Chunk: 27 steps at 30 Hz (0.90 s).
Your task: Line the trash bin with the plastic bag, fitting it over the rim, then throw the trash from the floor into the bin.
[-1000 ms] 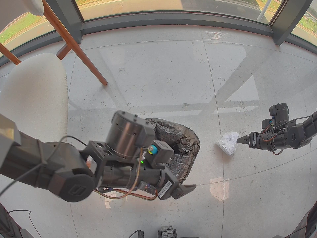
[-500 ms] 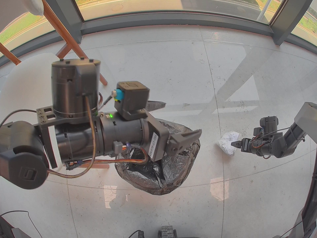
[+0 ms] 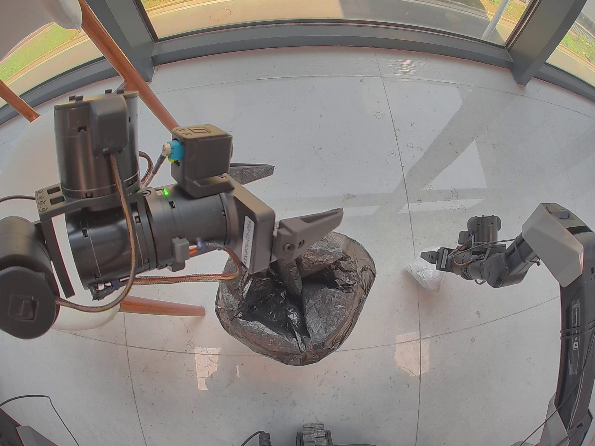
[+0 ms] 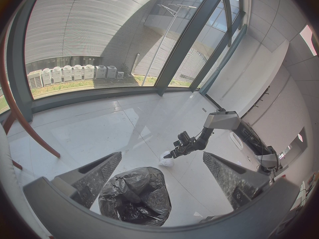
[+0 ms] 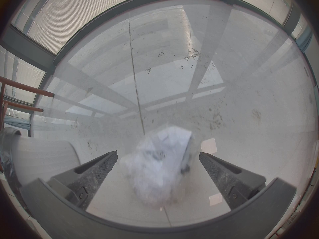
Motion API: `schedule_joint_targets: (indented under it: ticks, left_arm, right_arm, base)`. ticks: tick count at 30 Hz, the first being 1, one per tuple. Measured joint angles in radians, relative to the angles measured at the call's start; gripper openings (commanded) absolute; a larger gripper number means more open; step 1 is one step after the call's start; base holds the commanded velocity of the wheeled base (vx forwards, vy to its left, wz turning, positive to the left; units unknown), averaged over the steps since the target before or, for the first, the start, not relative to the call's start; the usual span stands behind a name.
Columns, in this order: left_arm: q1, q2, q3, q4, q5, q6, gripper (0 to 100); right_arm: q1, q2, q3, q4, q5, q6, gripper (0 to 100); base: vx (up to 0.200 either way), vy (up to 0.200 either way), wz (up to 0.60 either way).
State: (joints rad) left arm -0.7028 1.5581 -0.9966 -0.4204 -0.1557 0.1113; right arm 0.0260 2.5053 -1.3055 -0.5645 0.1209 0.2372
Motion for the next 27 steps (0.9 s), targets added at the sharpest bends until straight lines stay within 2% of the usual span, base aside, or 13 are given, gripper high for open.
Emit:
schedule_joint_targets:
  ticks: [4, 5, 10, 16, 21, 27]
  left_arm:
    - [0.017, -0.004, 0.006, -0.003, 0.001, -0.003, 100]
    - [0.021, -0.005, 0.007, -0.004, 0.001, -0.004, 100]
    - [0.032, -0.005, 0.008, -0.006, 0.002, -0.005, 100]
    - [0.036, -0.006, 0.007, -0.006, 0.002, -0.005, 100]
    - [0.037, -0.007, 0.008, -0.007, 0.001, -0.005, 100]
    - [0.039, -0.010, 0.009, -0.009, 0.001, -0.005, 100]
  right_arm:
    - [-0.006, 0.081, -0.109, 0.005, -0.007, 0.000, 100]
    - [-0.008, 0.101, -0.134, 0.005, -0.008, 0.000, 0]
    - [-0.011, 0.176, -0.202, 0.006, -0.013, -0.001, 0]
    - [-0.006, 0.196, -0.206, 0.001, -0.013, -0.001, 0]
    - [0.002, 0.128, -0.169, 0.002, -0.009, -0.001, 0]
    - [0.047, -0.074, -0.052, 0.006, 0.020, -0.001, 0]
  base:
    - [0.000, 0.000, 0.00]
    - [0.000, 0.000, 0.00]
    - [0.000, 0.000, 0.00]
    - [0.000, 0.000, 0.00]
    - [0.000, 0.000, 0.00]
    - [0.000, 0.000, 0.00]
